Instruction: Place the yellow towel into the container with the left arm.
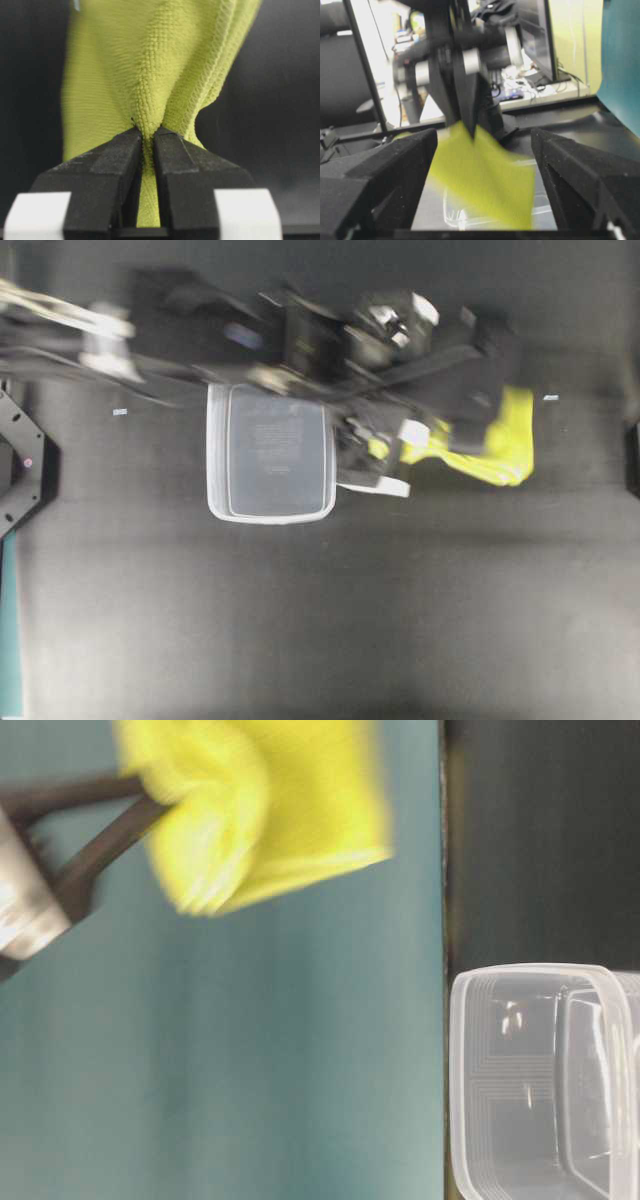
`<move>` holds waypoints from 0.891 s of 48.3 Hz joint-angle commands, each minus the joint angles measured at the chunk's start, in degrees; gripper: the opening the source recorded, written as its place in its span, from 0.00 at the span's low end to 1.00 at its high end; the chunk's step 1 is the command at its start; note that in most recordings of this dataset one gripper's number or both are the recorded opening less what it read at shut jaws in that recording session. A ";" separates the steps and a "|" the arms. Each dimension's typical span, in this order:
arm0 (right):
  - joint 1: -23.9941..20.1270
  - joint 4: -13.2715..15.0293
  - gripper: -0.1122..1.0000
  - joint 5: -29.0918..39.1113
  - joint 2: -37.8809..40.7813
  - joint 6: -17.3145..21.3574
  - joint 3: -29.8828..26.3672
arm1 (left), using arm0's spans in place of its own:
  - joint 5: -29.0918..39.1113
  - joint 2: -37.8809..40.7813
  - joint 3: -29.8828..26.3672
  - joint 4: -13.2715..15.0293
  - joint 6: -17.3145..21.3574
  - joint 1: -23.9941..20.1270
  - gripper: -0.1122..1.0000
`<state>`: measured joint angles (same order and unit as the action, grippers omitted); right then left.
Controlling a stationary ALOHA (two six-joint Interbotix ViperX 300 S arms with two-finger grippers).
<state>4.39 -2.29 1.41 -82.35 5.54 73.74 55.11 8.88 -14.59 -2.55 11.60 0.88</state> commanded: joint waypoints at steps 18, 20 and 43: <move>0.62 -0.09 0.76 -1.49 0.09 0.70 -0.53 | 3.25 -15.82 22.94 -0.18 -1.05 -0.97 0.15; 0.62 -0.18 0.76 -1.49 0.09 0.70 -0.44 | 2.29 -16.79 25.31 -0.18 -1.41 -1.49 0.15; 0.62 -0.18 0.76 -1.49 0.09 0.79 -0.53 | -4.66 -18.90 36.83 -0.18 -1.58 -2.11 0.15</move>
<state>4.83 -2.29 0.53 -82.62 6.24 73.74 51.24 -9.14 22.59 -2.55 10.02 -1.49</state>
